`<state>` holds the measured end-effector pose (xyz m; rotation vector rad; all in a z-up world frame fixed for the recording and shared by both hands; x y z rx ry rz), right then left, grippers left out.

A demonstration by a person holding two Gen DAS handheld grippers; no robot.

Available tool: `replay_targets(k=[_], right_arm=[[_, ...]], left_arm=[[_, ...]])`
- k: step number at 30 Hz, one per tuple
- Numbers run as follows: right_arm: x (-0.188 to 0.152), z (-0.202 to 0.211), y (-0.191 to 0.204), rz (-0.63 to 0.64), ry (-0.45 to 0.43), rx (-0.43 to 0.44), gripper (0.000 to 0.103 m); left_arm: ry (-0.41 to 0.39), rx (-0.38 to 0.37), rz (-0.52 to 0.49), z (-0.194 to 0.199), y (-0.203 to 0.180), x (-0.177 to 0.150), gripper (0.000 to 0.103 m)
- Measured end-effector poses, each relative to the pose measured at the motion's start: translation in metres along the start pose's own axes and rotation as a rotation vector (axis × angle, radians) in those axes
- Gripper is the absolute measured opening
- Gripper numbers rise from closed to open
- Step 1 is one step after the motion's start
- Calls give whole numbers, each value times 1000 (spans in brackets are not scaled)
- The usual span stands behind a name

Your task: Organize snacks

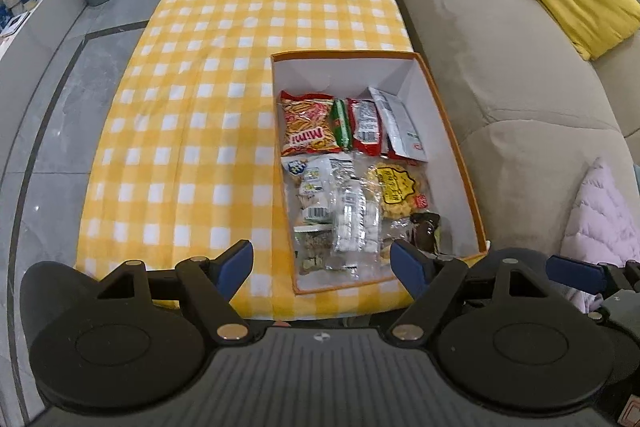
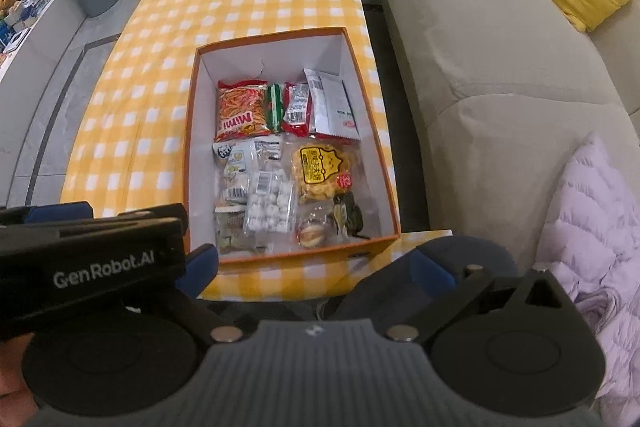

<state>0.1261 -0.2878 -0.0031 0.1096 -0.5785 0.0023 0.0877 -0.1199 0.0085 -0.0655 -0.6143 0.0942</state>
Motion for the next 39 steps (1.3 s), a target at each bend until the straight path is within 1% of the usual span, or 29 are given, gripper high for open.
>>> replay_targets(k=[3,6,10,16,20,22,28,39], right_arm=[[6,-5,5,29,-6,6,100],[10,-10,9,35,-3,11,100],[11,-15,11,36,-10,16,100],[8,-21,12,11,7,30,100],[7,-20,12,19,-6,21,100],[7,-19,13,32,-16,13,100],[8,-18,10,22,-10,8,100],[9,-16,11,30,-13,7,100]], left_arm=[[-12,7,-9,-2,2,3,91],[-11,17,37,-4,6,3,91],[-8,32,25,-8,7,3,91],[6,31,5,-12,5,3,91],[-10,38,-26,-10,0,3,91],[-10,30,-24,-11,-1,3,91],[-4,18,-27,-11,-1,4,91],[-5,17,-26,-10,-1,3,91]])
Point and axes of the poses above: each gripper's, at about its wrist camera, not at the fingertips, and z roughly against the way its jaws point, y to its left, x to its top, the point moved 3 cm from there along -z, roughly the way its jaws point, and after that the axes turned 13 degrees about -y, right-handed, at the moved point
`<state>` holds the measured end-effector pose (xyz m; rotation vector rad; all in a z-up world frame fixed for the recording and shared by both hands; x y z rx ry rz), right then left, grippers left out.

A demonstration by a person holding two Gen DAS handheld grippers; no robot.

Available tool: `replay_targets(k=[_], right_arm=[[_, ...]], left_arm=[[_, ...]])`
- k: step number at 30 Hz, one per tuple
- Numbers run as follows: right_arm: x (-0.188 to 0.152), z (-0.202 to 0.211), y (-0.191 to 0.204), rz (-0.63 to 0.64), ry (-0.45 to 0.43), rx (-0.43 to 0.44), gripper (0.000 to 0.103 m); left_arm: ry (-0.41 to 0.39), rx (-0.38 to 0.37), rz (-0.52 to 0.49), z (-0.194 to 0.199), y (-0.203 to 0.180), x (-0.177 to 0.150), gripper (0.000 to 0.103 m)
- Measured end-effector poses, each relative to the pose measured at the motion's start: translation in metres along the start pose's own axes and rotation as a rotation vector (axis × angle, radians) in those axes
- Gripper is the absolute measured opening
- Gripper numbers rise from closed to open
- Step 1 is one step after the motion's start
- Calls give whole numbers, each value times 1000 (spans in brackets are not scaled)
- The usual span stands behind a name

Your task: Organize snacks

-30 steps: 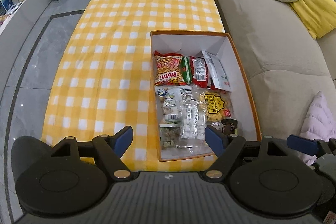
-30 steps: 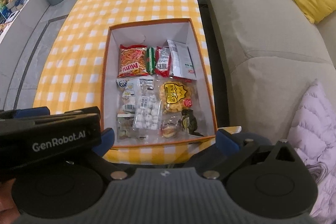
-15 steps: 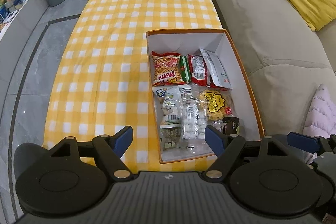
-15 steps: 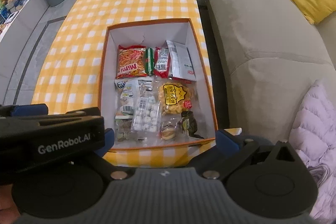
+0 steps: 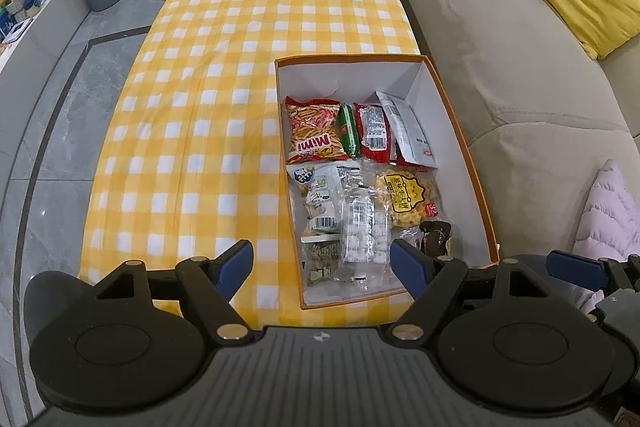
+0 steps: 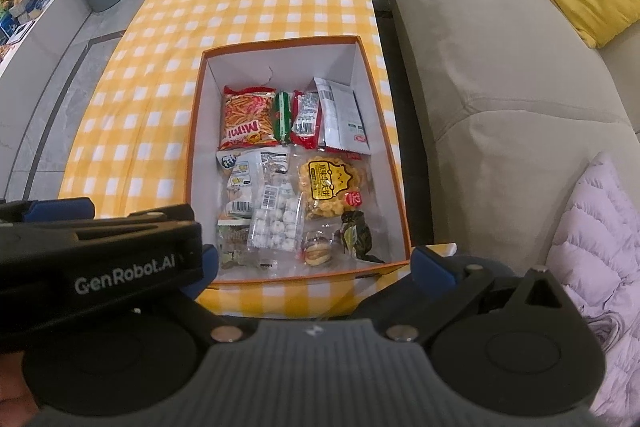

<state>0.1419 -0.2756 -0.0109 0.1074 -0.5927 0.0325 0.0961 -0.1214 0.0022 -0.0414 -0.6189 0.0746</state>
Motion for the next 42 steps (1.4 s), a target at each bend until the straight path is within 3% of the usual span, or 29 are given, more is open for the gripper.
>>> replay_targets(k=[42], right_arm=[[-7,0,4,16,16,5,99]], left_arm=[[18,-4,11,1,3,-8,91]])
Point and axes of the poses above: each gripper's, at about its wrist camera, not at the fingertips, and z roughly against the way its jaws point, y to its left, x to its top, the point moved 3 cm from there along -z, roughly the way its jaws point, and after that the axes turned 13 degrees about -y, right-handed, at the moved point
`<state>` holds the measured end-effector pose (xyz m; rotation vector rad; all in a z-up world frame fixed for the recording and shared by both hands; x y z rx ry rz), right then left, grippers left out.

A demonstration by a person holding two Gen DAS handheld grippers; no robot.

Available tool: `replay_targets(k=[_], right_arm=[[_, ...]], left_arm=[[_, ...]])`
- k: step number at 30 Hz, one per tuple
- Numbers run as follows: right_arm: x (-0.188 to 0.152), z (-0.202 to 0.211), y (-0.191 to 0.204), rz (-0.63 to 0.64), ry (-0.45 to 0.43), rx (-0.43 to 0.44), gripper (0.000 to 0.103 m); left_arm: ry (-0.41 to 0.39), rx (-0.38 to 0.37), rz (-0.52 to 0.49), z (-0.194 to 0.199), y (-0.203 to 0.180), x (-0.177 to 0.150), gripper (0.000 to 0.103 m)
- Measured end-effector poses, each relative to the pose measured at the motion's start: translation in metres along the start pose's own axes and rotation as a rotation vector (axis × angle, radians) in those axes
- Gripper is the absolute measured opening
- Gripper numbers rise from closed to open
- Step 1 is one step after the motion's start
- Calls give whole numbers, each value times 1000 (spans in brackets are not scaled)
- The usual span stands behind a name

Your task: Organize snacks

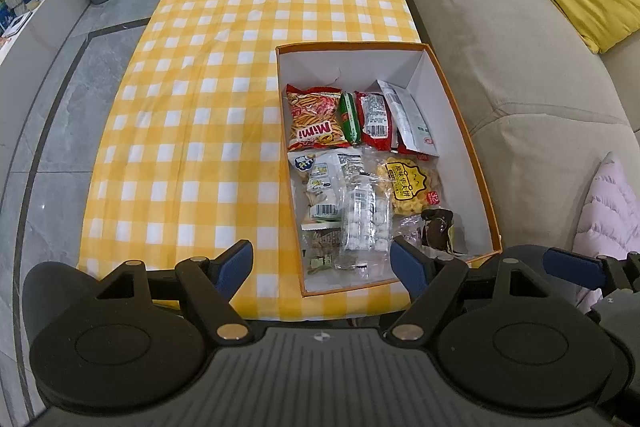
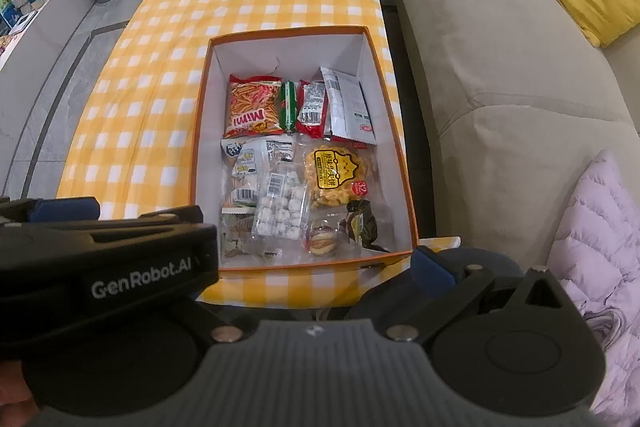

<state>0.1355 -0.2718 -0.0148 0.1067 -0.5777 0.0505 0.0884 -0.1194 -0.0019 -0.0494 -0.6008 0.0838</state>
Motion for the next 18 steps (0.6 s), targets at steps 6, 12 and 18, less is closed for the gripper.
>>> replay_targets(k=[6,12,18], right_arm=[[0,1,0,3,-1,0,99],[-1,4,1,8,-8,-2,99],[-4,8,2,5,-9,6,100]], left_arm=[[-2,0,-1,1,0,0,91],[-10,0,1,7,4,-3,91],[-7,-6,-6,10,3,-3,91]])
Point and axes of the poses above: each gripper's, at about its wrist camera, not at the fingertips, and z roughly against the way its jaws point, y to its left, x to its top, the point moved 3 cm from there along -z, roughly the way its jaws point, and after that the axes turned 13 degrees about -y, right-handed, at the moved point
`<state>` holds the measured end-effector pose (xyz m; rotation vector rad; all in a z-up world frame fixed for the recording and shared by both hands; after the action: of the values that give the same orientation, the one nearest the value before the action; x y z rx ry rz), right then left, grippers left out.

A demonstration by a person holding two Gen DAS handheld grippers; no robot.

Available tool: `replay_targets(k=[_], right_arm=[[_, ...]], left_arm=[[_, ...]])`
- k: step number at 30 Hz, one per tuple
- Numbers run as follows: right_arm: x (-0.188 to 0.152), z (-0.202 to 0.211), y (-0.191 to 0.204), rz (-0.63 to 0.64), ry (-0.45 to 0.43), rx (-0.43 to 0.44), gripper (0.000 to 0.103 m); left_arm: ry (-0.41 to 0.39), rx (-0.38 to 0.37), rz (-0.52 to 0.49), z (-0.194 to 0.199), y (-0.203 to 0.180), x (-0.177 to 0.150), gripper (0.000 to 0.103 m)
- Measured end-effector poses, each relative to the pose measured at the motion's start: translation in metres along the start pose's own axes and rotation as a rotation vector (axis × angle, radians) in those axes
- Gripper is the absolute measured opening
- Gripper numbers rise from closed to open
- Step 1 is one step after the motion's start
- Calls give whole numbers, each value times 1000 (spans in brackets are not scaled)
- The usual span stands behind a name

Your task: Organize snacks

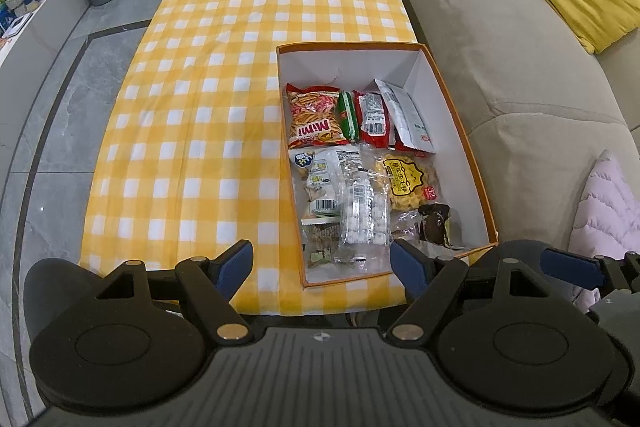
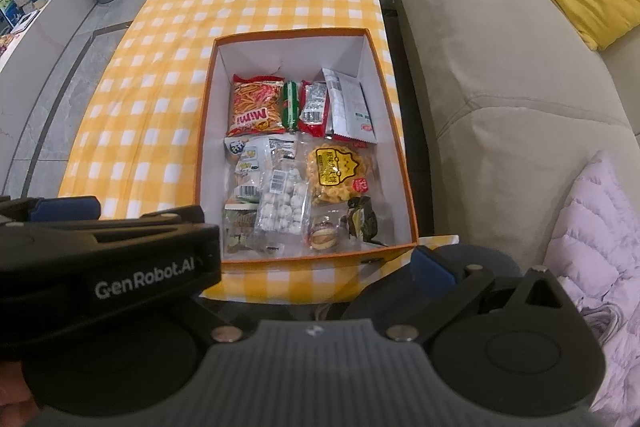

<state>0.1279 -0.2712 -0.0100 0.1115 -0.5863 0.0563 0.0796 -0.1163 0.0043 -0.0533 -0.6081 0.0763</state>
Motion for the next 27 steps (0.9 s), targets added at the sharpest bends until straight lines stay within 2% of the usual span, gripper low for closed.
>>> replay_targets(k=[15,27], right_arm=[[-12,15,-3,-21,-11,12,100],[-24,39,-4,-14,-58,8,99]], left_arm=[[-8,-1,-14,12,-11,-8,91],[-60,4,-30,39,-15,-22,91]])
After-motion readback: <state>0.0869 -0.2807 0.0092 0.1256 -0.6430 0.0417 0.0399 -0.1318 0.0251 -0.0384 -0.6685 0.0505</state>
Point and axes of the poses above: each gripper's, at about its wrist camera, not at the fingertips, and z roughly against the way its jaws point, y to its left, x to its top, the point moved 3 cm from there along -z, roughly the way its jaws point, and after that the axes turned 13 degrees about -y, right-handed, at the moved point
